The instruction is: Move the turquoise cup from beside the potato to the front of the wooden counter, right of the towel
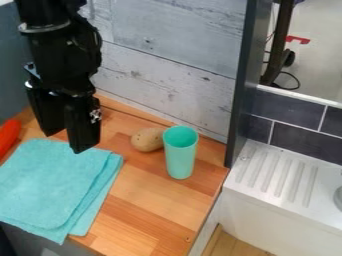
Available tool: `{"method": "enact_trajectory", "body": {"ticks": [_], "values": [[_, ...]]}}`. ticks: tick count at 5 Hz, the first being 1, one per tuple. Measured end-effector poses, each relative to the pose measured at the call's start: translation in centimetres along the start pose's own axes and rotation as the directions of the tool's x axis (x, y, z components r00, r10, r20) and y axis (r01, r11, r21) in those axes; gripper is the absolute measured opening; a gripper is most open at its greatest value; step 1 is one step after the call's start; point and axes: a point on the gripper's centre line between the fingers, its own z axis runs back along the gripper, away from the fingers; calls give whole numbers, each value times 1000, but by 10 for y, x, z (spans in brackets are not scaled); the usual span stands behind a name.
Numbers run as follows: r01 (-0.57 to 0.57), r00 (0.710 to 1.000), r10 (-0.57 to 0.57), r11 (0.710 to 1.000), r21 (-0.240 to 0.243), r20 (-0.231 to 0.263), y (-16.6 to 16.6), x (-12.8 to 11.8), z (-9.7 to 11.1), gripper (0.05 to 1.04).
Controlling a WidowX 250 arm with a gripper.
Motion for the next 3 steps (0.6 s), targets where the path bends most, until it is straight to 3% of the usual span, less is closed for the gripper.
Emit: {"method": "enact_trajectory", "body": {"ticks": [1, 2, 3], "values": [[-5, 1000, 4, 1000, -7, -17, 0, -1, -4, 1000], [-30, 999, 30, 1000, 2, 12, 9, 22, -12, 1000], [-7, 999, 5, 1000, 31, 50, 10, 67, -22, 1000]]}}
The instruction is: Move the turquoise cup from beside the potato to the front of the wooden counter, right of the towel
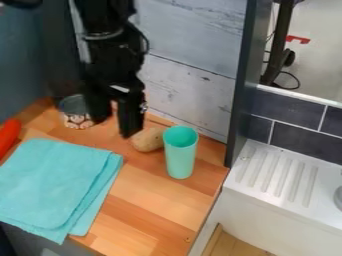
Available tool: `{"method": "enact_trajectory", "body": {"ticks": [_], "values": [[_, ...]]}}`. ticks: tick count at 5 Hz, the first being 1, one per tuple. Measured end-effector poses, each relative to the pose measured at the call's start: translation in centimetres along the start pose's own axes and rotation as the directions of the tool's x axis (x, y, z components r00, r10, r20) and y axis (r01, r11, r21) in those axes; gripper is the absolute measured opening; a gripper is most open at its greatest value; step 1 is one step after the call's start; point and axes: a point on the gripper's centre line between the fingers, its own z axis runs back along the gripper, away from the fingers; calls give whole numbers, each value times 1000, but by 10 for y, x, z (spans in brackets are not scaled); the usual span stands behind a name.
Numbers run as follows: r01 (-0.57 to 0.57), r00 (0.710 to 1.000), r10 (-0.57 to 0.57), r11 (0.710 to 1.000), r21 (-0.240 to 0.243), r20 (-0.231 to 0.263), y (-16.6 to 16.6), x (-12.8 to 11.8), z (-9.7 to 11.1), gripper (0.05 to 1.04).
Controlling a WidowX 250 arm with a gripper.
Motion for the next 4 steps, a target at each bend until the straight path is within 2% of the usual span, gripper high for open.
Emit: {"method": "enact_trajectory", "body": {"ticks": [2, 4], "values": [[-7, 999, 7, 1000, 0, 39, 13, 43, -24, 1000], [-10, 997, 11, 1000, -23, 77, 14, 59, -43, 1000]]}}
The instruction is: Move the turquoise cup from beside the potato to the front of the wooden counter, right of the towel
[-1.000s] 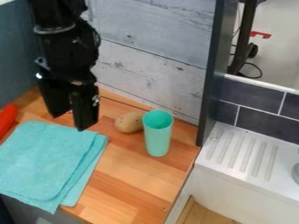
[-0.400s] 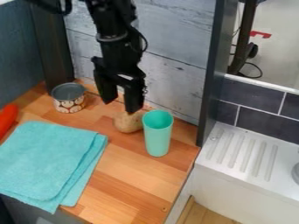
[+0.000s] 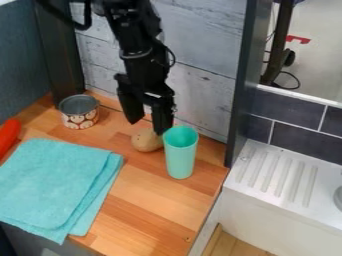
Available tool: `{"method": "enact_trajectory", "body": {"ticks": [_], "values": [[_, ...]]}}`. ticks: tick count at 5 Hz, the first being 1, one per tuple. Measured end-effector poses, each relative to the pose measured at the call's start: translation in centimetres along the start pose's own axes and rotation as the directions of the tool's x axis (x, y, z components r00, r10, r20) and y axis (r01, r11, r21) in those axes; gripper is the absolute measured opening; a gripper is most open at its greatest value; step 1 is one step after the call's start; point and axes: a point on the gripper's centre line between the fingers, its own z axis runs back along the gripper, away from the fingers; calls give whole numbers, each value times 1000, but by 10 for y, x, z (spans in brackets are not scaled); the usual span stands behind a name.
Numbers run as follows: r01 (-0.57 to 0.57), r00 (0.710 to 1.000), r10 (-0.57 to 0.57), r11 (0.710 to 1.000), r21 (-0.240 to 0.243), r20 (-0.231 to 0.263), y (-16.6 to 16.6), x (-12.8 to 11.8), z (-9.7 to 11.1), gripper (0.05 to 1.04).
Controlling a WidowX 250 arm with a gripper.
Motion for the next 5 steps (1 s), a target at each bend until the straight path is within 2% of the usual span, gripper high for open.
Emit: {"method": "enact_trajectory", "body": {"ticks": [1, 2, 3, 5], "values": [[20, 1000, -20, 1000, 3, -3, 2, 3, -13, 1000], [30, 999, -30, 1000, 6, 16, -1, 8, -14, 1000], [37, 998, -36, 999, -19, 56, -6, 14, -14, 1000], [19, 999, -19, 1000, -7, 34, -11, 13, -13, 1000]]}}
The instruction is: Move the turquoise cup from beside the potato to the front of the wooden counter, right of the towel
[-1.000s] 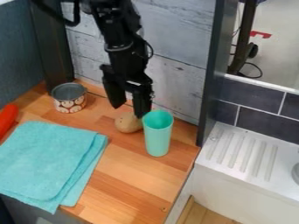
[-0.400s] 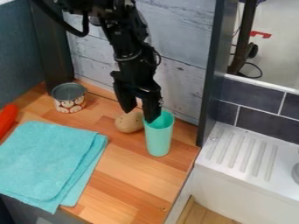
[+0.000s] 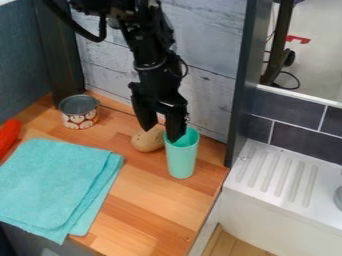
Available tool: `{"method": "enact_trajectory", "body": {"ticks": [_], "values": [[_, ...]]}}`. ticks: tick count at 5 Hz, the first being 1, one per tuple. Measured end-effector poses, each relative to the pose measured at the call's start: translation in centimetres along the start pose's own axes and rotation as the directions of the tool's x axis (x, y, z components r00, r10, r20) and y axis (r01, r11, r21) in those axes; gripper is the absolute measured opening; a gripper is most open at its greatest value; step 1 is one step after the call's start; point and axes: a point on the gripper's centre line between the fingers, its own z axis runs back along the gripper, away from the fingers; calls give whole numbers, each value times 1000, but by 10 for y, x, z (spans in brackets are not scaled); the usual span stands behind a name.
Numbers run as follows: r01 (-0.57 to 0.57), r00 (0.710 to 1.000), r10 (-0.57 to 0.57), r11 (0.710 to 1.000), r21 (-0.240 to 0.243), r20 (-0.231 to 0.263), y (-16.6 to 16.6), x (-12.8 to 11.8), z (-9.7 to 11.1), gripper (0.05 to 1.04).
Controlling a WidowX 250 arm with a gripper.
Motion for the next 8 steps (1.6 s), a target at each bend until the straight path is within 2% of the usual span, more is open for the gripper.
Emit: {"method": "enact_trajectory", "body": {"ticks": [2, 4, 5, 6, 7, 8], "values": [[-13, 1000, 13, 1000, -21, 11, -2, 8, -6, 963], [-37, 999, 37, 999, -16, 10, -2, 5, -9, 392], [-62, 998, 62, 998, -18, -9, -3, -1, -17, 171], [-47, 999, 46, 999, -18, -20, -13, -1, -20, 85], [-47, 995, 45, 999, -22, -91, -17, -11, -17, 80], [-9, 1000, 9, 1000, -14, -23, -31, -15, 30, 80]]}}
